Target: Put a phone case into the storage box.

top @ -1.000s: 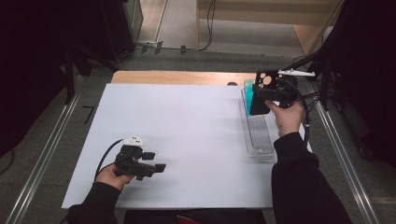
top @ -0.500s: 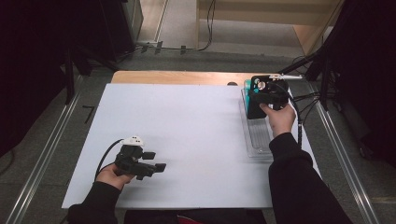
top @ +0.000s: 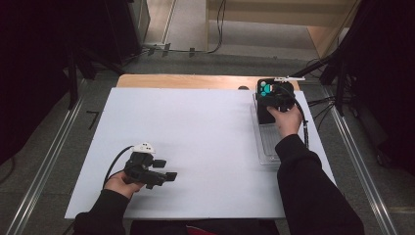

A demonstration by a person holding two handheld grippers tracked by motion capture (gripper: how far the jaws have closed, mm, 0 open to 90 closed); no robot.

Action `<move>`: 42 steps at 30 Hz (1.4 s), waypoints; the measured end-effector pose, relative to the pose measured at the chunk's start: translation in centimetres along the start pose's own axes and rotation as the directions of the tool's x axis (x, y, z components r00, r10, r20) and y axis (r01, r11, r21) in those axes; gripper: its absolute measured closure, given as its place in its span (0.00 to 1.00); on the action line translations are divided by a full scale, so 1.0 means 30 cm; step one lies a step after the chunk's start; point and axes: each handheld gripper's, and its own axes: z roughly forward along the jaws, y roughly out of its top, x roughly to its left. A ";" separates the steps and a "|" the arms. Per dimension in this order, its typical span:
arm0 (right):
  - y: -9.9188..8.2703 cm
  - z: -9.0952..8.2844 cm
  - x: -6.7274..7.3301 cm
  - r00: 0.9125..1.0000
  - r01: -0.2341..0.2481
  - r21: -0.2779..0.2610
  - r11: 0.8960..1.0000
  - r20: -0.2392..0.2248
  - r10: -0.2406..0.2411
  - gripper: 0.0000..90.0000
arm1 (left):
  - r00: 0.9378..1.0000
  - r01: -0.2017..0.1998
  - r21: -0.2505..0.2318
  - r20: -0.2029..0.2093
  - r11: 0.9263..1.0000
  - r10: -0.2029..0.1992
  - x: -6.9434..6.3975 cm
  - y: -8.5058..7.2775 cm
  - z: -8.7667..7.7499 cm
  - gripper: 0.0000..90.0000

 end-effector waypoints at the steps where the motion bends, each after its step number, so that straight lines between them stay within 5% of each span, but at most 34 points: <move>1: 0.001 0.005 -0.001 1.000 0.001 0.001 1.000 0.002 -0.001 0.14 | 1.000 0.000 0.000 0.001 1.000 0.000 0.000 0.000 0.000 0.30; 9: 0.037 0.032 -0.008 0.999 -0.044 -0.002 0.999 -0.009 0.044 0.14 | 1.000 -0.002 -0.002 0.006 1.000 0.002 0.001 -0.001 0.000 0.30; 15: 0.042 0.050 0.011 1.000 -0.012 0.033 0.999 0.019 0.011 0.13 | 1.000 -0.002 -0.001 0.007 1.000 0.002 0.004 -0.002 -0.001 0.31; 23: 0.040 0.046 0.000 0.999 -0.034 0.035 0.999 -0.040 0.036 0.01 | 1.000 0.000 -0.004 0.003 1.000 0.000 0.006 -0.002 -0.002 0.31; 42: 0.078 -0.110 0.056 0.997 0.018 0.043 0.999 -0.076 -0.015 0.00 | 1.000 0.009 -0.006 0.003 1.000 -0.009 0.008 -0.003 -0.006 0.31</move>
